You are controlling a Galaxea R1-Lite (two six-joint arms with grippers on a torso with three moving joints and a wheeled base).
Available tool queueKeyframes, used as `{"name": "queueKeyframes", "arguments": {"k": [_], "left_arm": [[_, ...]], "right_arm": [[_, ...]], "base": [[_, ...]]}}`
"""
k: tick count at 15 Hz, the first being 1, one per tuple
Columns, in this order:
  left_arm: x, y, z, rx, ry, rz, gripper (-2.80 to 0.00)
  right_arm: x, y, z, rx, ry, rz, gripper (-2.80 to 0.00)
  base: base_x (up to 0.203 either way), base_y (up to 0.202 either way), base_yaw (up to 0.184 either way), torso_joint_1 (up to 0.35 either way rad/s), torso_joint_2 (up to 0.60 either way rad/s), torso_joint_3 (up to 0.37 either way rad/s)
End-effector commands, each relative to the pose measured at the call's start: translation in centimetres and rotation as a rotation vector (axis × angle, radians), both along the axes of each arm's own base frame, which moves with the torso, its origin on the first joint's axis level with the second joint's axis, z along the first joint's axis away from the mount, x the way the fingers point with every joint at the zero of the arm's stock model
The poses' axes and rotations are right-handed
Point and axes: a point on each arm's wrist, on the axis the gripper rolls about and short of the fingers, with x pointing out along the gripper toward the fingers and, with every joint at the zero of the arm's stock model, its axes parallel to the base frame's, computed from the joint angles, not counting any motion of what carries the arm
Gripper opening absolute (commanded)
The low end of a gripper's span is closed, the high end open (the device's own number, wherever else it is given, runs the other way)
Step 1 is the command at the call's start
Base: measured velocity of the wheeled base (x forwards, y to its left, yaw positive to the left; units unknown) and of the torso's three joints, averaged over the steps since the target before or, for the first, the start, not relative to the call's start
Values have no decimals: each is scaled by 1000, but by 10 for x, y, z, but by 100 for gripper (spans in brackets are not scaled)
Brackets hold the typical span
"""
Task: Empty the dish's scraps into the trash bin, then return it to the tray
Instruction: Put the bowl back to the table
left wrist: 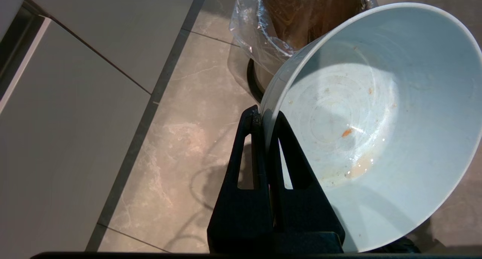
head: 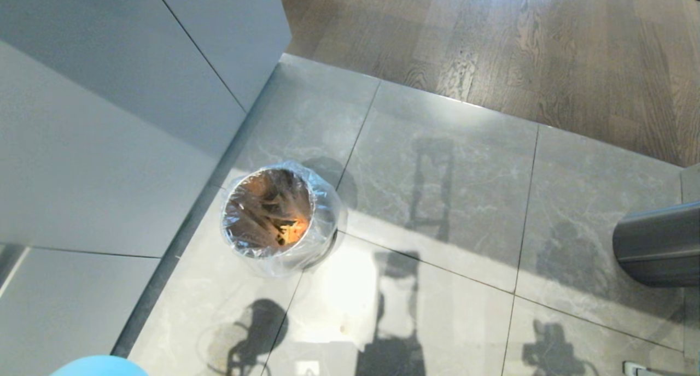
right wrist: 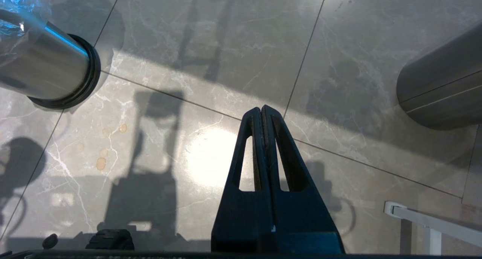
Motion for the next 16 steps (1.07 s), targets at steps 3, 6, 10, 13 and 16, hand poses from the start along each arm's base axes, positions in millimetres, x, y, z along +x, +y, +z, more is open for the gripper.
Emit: {"name": "queueKeyframes", "arguments": {"k": [3,6,10,13,16], "left_arm": [[0,0,0,-3,-2,0,-280],[0,0,0,-5,-4,2,-280],[0,0,0,-11,-4,0,-280],[0,0,0,-11,-4,0,-280],[0,0,0,-11,-4,0,-280]], "right_arm": [[0,0,0,0,-2,1,-280],[0,0,0,0,0,1,-280],[0,0,0,0,-2,1,-280],[0,0,0,0,0,1,-280],[0,0,0,0,0,1,-280]], "base": [[0,0,0,0,0,0],[0,0,0,0,0,0],[0,0,0,0,0,0],[0,0,0,0,0,0],[0,0,0,0,0,0]]}}
